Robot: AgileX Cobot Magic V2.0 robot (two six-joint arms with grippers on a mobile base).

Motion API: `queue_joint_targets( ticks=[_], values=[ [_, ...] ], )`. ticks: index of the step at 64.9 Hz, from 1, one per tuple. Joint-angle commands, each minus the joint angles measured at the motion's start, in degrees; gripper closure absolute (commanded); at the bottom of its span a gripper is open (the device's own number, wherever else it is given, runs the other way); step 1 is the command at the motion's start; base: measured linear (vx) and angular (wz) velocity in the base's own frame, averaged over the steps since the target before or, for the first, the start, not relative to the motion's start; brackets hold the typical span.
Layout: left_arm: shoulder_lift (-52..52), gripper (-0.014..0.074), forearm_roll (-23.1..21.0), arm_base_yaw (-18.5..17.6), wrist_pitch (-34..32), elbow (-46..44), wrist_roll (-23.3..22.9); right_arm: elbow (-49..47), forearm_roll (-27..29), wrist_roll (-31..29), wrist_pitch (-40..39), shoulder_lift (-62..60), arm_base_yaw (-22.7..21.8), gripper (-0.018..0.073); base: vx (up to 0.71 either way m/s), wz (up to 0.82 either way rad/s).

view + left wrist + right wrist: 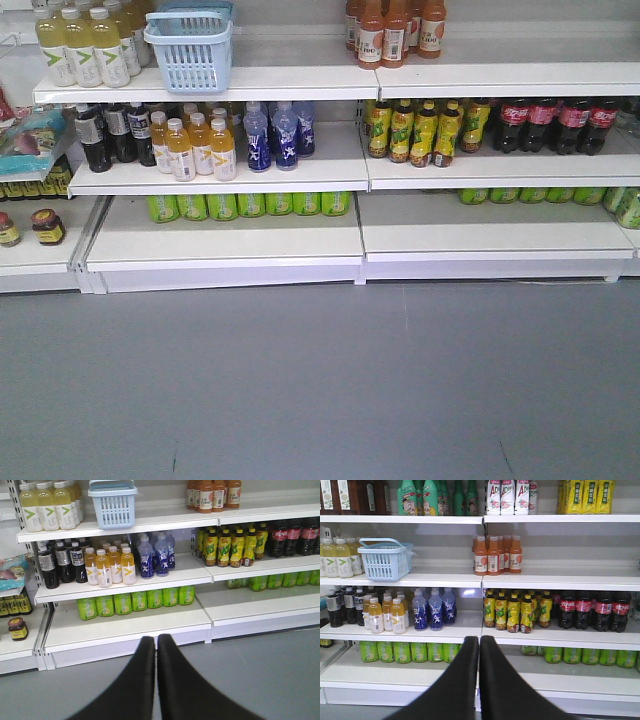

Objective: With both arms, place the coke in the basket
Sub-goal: 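Drive the base toward the shelf holding the light-blue basket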

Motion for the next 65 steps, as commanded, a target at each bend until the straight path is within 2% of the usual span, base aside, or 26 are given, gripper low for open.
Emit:
queue_joint_targets(
  ticks=[1, 65],
  values=[
    [0.5, 0.0601, -0.1, -0.2, -4.0, 0.3, 0.0, 1.1, -0.2, -0.2, -4.4, -0.6, -0.4, 0.0564, 0.0, 0.0],
    [0.5, 0.0601, -0.1, -0.2, -4.0, 0.3, 0.0, 1.1, -0.2, -0.2, -4.4, -0.6, -0.4, 0.0564, 0.05, 0.06]
  ],
)
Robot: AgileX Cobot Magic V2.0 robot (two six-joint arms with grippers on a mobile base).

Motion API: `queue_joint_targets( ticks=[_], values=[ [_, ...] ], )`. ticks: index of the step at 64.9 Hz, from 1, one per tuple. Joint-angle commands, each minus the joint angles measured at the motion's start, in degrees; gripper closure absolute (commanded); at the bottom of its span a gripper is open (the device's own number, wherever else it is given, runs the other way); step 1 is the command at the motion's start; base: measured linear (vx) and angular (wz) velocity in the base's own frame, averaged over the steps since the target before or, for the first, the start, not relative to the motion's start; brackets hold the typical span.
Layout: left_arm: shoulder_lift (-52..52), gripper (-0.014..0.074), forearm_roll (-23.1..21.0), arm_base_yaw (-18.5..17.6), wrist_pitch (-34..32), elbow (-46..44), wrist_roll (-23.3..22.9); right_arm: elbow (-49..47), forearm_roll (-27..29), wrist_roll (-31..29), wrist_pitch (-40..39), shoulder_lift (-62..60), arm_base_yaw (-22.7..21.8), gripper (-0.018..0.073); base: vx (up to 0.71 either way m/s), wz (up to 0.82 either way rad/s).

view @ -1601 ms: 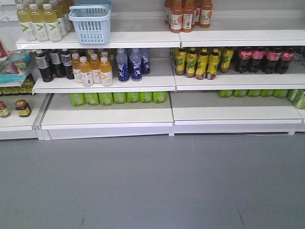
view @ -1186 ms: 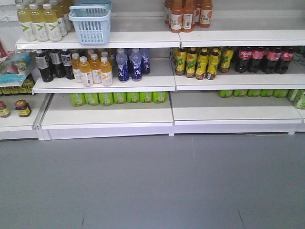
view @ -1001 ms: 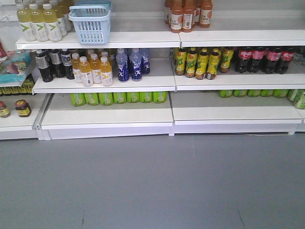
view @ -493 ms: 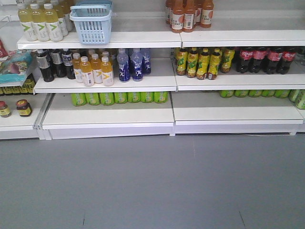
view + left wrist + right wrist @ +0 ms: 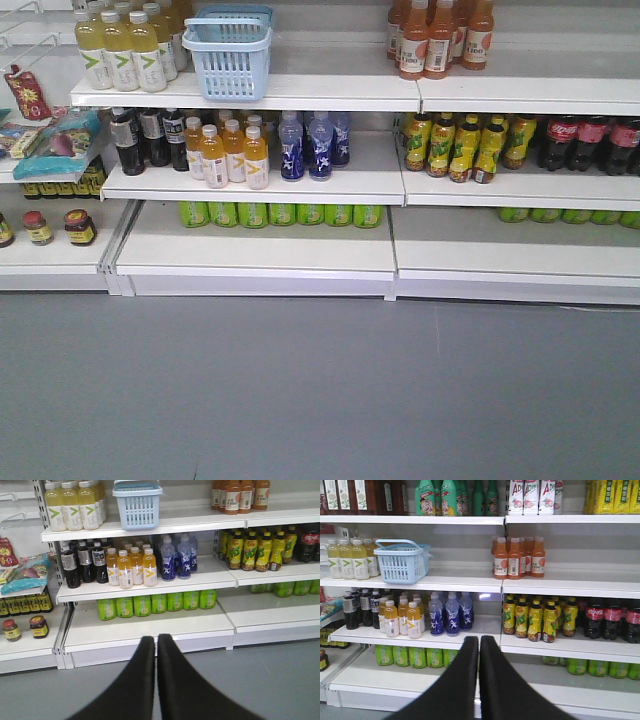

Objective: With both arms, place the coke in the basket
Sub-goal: 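Drive the base toward the shelf holding the light-blue basket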

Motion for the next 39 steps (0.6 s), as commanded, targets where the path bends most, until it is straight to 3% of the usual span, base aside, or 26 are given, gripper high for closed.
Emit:
queue_joint_targets(
  ticks=[1, 39],
  values=[
    [0.5, 0.0601, -0.1, -0.2, -4.0, 0.3, 0.0, 1.1, -0.2, -0.2, -4.4, -0.6, -0.4, 0.0564, 0.18, 0.14],
    [0.5, 0.0601, -0.1, -0.2, -4.0, 0.3, 0.0, 1.1, -0.2, -0.2, -4.4, -0.6, -0.4, 0.0564, 0.22, 0.05]
  ],
)
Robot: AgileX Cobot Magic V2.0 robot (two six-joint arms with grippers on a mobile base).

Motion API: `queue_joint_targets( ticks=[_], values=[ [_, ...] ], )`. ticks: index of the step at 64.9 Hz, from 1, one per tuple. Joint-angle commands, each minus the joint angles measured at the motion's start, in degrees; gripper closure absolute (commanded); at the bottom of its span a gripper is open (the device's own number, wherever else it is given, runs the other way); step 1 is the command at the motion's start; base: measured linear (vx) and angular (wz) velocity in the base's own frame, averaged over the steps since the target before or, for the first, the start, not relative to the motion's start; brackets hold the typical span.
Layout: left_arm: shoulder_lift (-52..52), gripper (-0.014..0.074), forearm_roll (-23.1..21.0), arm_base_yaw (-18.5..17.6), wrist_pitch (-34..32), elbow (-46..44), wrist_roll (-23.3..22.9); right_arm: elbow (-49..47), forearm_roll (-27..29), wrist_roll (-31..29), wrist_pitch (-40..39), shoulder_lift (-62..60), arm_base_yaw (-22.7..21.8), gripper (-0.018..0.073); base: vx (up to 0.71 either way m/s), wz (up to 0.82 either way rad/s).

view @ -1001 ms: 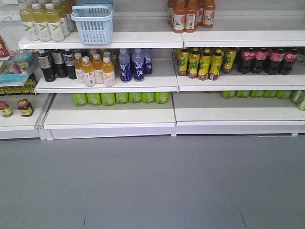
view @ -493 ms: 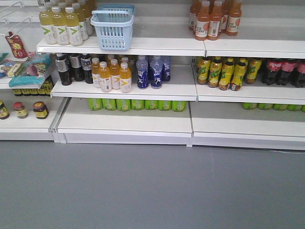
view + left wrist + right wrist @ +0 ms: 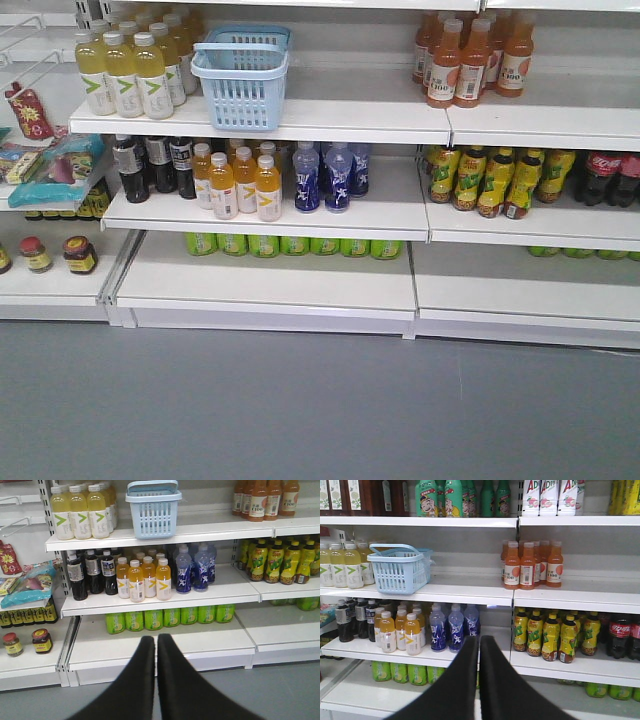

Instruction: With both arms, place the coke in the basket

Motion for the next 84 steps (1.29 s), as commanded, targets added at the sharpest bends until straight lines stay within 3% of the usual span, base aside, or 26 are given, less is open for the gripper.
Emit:
queue_joint_targets(
  ticks=[1, 84],
  values=[
    [0.5, 0.0601, -0.1, -0.2, -4.0, 0.3, 0.0, 1.1, -0.2, -0.2, -4.4, -0.6, -0.4, 0.0564, 0.23, -0.01],
    [0.5, 0.0601, -0.1, -0.2, -4.0, 0.3, 0.0, 1.1, -0.2, -0.2, -4.4, -0.6, -0.4, 0.0564, 0.21, -0.04]
  ],
)
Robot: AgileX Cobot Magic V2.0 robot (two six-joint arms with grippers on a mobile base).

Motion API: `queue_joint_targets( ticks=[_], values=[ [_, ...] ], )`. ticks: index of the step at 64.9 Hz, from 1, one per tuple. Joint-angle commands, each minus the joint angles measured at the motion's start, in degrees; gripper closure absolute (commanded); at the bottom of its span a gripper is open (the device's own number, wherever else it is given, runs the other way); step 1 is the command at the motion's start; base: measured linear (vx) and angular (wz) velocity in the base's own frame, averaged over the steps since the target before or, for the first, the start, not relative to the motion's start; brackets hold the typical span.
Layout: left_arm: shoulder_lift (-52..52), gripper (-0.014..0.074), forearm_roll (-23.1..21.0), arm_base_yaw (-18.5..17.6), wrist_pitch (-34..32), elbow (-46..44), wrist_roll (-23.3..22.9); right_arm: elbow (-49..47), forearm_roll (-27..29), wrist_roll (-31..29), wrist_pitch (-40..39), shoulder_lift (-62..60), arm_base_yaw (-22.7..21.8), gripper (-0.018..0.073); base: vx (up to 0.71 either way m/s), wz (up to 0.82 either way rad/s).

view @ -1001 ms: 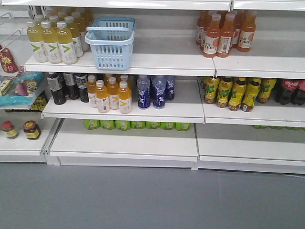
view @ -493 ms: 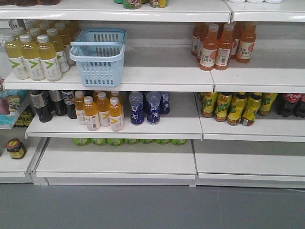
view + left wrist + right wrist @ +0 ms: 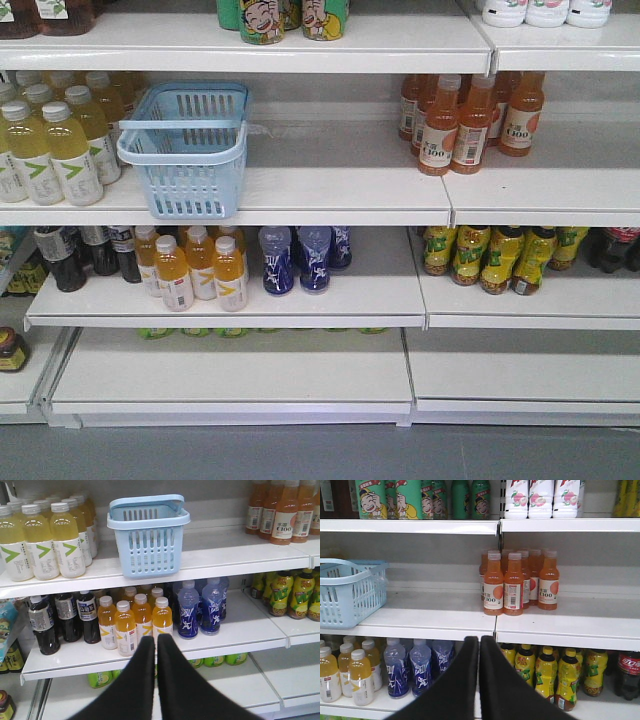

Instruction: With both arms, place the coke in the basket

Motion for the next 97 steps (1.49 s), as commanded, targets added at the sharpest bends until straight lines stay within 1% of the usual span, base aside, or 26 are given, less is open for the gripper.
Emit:
queue_joint_targets(
  ticks=[1, 41, 97],
  values=[
    [0.5, 0.0601, -0.1, -0.2, -4.0, 0.3, 0.0, 1.1, -0.2, -0.2, -4.4, -0.6, -0.4, 0.0564, 0.19, -0.02],
    [0.5, 0.0601, -0.1, -0.2, -4.0, 0.3, 0.0, 1.1, -0.2, -0.2, -4.4, -0.6, -0.4, 0.0564, 0.14, -0.02],
    [0.5, 0.0601, -0.1, -0.2, -4.0, 0.3, 0.0, 1.1, -0.2, -0.2, -4.4, -0.6, -0.4, 0.0564, 0.04, -0.03]
  ],
)
